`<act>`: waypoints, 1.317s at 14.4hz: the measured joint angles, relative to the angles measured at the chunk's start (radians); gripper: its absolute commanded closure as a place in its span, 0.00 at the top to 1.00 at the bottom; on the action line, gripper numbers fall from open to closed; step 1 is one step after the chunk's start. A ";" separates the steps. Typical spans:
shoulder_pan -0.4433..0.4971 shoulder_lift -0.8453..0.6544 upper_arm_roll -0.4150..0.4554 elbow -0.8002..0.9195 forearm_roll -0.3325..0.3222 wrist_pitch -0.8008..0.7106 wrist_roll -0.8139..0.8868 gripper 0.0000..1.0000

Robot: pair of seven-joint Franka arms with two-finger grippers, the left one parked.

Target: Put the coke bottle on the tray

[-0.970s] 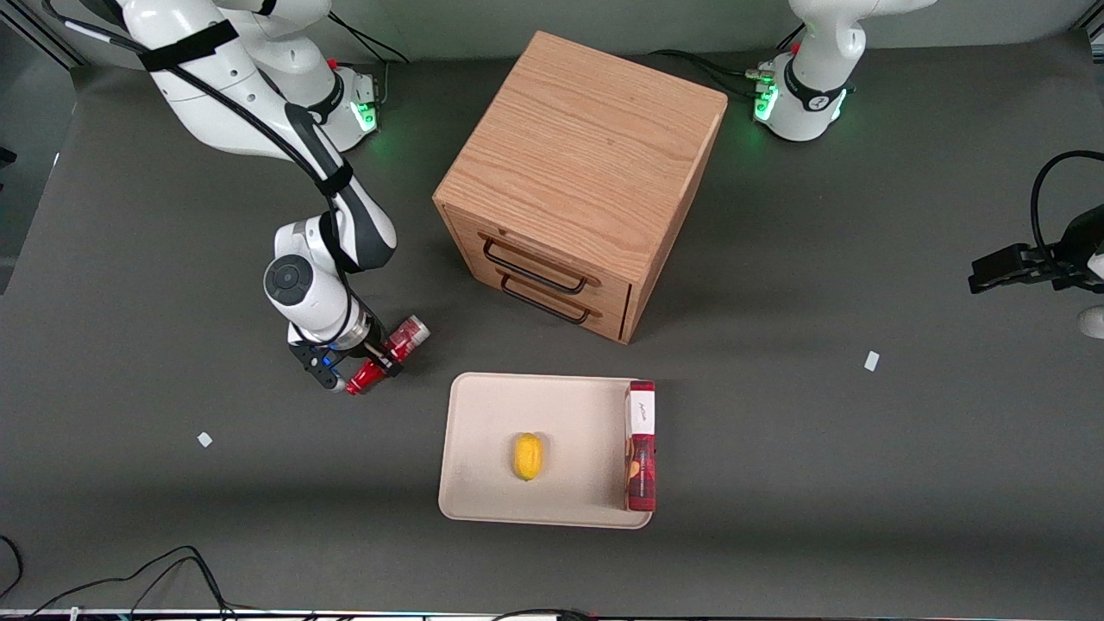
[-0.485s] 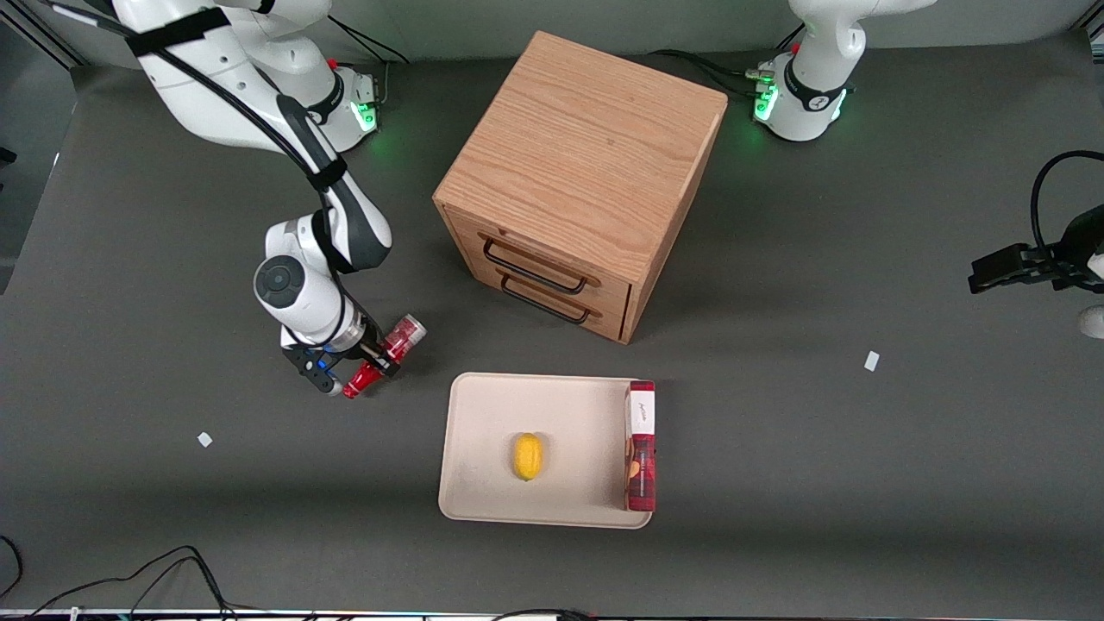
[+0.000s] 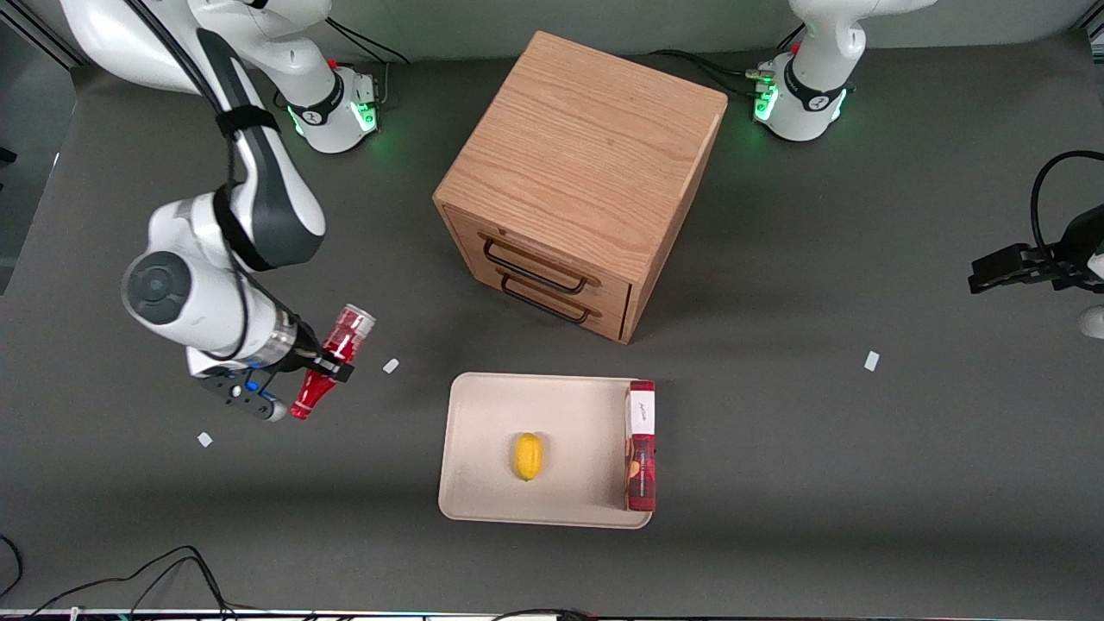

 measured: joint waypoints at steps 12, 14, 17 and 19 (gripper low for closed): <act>0.133 0.436 0.028 0.515 -0.075 0.169 -0.337 0.25; 0.132 0.507 0.032 0.520 -0.075 0.242 -0.360 0.25; 0.132 0.589 0.045 0.525 -0.047 0.311 -0.358 0.28; 0.132 0.629 0.045 0.529 -0.022 0.345 -0.357 0.36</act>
